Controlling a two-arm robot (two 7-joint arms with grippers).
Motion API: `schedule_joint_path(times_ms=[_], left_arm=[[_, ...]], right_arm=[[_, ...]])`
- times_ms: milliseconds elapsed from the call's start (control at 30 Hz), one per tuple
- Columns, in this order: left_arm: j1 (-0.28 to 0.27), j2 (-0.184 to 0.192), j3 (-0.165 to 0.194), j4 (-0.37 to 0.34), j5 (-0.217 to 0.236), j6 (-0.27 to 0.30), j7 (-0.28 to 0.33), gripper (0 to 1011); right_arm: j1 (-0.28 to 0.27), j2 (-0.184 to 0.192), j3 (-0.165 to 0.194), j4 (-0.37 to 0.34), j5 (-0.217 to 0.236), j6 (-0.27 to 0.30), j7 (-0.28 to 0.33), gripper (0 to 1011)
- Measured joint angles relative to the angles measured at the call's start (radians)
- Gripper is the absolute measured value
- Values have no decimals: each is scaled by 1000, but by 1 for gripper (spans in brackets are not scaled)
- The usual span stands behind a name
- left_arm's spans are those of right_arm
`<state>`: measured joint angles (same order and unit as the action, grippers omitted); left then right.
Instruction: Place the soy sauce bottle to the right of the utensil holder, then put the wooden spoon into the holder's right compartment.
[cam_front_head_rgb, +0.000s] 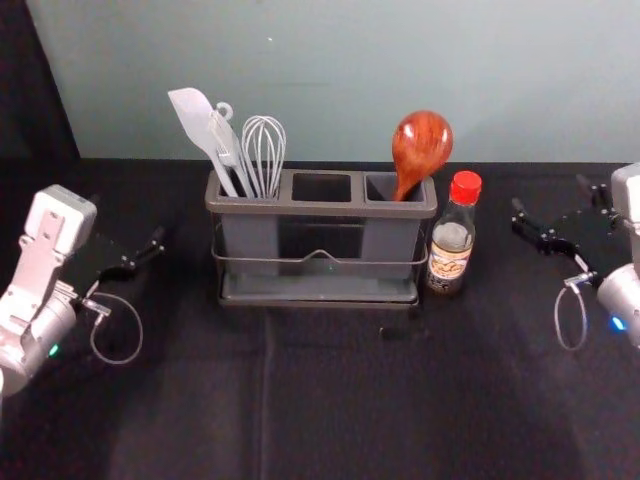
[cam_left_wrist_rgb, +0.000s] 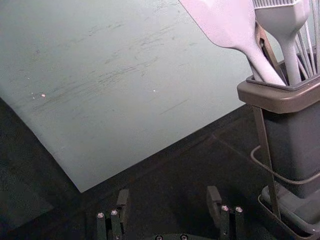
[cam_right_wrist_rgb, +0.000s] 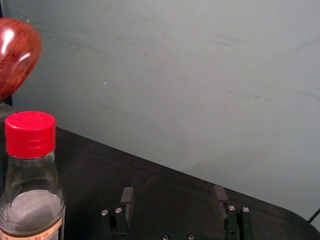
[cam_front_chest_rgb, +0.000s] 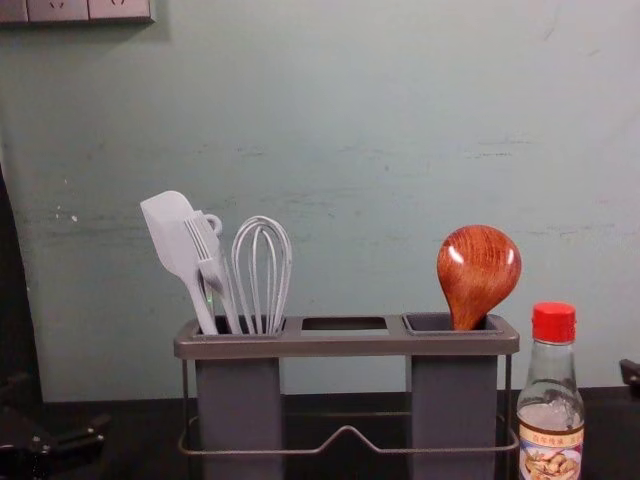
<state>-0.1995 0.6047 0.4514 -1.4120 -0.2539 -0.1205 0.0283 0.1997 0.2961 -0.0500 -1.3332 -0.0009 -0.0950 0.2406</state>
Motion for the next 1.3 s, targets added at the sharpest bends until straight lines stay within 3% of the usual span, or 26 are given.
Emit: schedule_joint_path(times_ms=[433, 1300], left_arm=[[0, 0, 0, 0, 0, 0, 0, 1000], [0, 0, 0, 0, 0, 0, 0, 1000]], right_arm=[[21, -15, -35, 41, 1, -6, -2, 1002], [17, -15, -35, 40, 3, -16, -8, 1003]])
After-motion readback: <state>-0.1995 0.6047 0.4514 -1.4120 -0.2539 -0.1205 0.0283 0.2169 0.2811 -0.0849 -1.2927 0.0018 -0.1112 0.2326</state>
